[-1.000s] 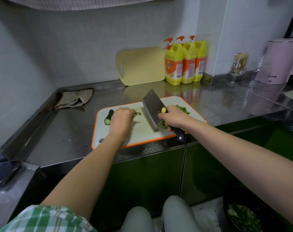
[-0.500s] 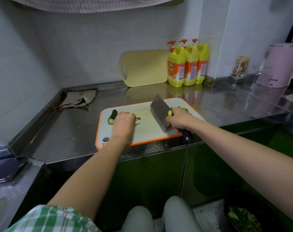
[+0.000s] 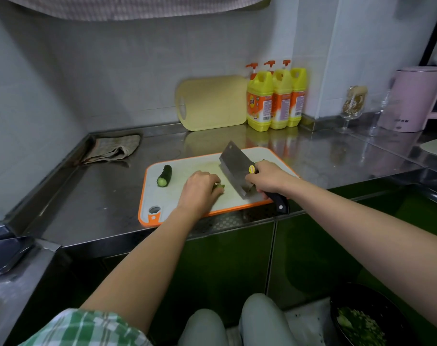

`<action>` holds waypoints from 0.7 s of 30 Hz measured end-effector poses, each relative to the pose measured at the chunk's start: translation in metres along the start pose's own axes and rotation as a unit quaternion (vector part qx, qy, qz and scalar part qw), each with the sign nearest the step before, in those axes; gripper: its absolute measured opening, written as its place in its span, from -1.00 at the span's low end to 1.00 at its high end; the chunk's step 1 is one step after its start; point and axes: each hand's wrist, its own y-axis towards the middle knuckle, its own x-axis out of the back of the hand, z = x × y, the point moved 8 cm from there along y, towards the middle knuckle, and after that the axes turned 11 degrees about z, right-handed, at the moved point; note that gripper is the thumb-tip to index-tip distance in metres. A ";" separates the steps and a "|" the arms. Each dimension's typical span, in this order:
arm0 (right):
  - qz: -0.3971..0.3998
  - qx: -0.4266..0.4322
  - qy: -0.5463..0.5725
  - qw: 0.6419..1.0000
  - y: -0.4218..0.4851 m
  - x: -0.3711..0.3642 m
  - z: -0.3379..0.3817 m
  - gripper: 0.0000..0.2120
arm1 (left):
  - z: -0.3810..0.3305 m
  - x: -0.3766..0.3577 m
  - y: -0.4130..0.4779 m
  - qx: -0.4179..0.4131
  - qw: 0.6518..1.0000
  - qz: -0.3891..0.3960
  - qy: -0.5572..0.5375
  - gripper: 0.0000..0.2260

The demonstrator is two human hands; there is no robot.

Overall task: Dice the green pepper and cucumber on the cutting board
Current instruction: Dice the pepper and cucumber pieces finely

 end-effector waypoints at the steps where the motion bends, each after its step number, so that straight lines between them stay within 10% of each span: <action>1: 0.000 0.006 -0.004 1.000 0.000 -0.002 0.002 -0.84 | 0.000 -0.002 -0.001 -0.001 1.000 0.007 -0.014 -0.66; 5: 0.006 -0.001 -0.047 0.999 0.005 -0.014 0.009 -0.75 | 0.012 0.002 -0.011 0.001 1.000 0.019 -0.023 -0.47; 21: 0.011 -0.005 -0.133 0.991 -0.004 -0.008 0.036 -0.89 | 0.017 -0.001 -0.019 0.028 0.993 -0.016 -0.112 -0.77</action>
